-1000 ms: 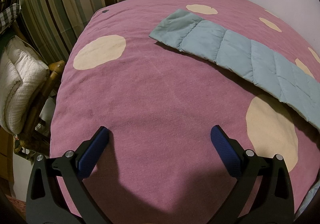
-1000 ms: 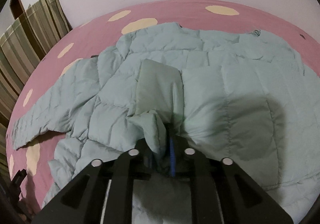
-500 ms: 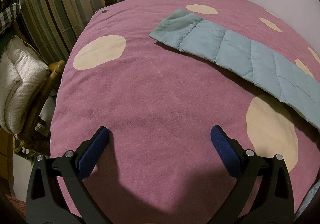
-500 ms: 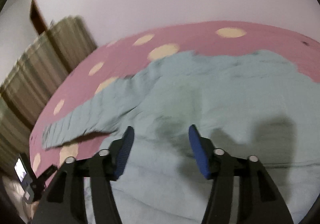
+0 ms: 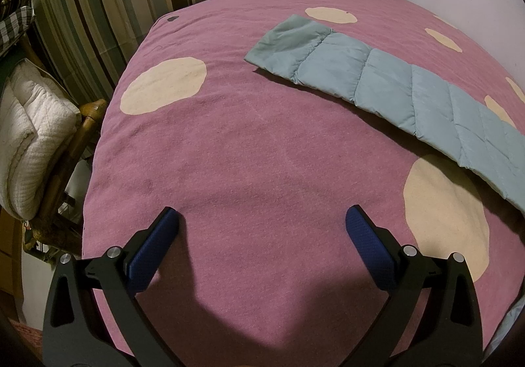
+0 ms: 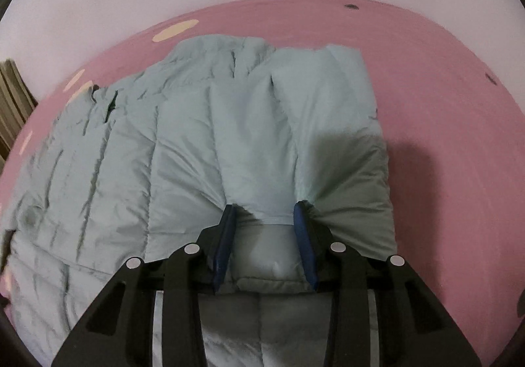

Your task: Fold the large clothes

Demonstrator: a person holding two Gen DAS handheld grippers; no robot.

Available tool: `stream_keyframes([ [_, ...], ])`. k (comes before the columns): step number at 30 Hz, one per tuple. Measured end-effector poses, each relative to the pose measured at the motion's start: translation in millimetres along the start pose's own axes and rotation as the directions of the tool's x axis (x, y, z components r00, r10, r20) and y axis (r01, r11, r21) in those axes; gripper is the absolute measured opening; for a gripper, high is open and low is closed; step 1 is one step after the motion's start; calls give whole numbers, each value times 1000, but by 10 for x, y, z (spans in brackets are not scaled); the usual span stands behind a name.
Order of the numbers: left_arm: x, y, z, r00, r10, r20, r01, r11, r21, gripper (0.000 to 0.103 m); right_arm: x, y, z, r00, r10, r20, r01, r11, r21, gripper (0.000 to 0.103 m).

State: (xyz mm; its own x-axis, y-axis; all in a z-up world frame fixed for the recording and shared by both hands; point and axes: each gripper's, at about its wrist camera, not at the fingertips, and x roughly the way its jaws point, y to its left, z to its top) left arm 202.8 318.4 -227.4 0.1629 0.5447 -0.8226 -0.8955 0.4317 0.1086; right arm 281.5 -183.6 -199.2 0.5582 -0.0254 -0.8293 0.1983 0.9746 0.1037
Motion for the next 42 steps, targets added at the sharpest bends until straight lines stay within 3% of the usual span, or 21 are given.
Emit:
stream_keyframes([
  [4,0,1,1,1000,-1,0,1,1000,-1,101,-180,41,120,999,23,39,-24,1000,16,37],
  [10,-1,8,1,1000,-1,0,1,1000,0,101,-269,44,467,993,-6,117,2,999,40,38],
  [14,0,3,0,1000,-1,0,1,1000,-1,101,106,-50,741,996,-48,74,44,997,64,56],
  [17,0,3,0,1000,-1,0,1,1000,0,101,384,-79,656,998,-67,-2,67,996,55,57],
  [20,1,5,0,1000,0,-1,0,1000,0,101,419,-127,619,998,-69,4,68,996,56,58],
  [24,2,13,-1,1000,-3,0,3,1000,-2,101,85,-109,580,998,-47,51,43,996,79,58],
  [30,2,10,-1,1000,-2,-1,2,1000,-1,101,-418,22,127,991,-7,134,0,999,52,67],
  [36,0,8,-1,1000,-1,-1,1,1000,0,101,-107,110,-73,997,-31,67,30,999,16,69],
  [42,-2,12,-2,1000,-3,-1,3,1000,-2,101,54,177,-151,995,-79,59,81,997,-20,79],
])
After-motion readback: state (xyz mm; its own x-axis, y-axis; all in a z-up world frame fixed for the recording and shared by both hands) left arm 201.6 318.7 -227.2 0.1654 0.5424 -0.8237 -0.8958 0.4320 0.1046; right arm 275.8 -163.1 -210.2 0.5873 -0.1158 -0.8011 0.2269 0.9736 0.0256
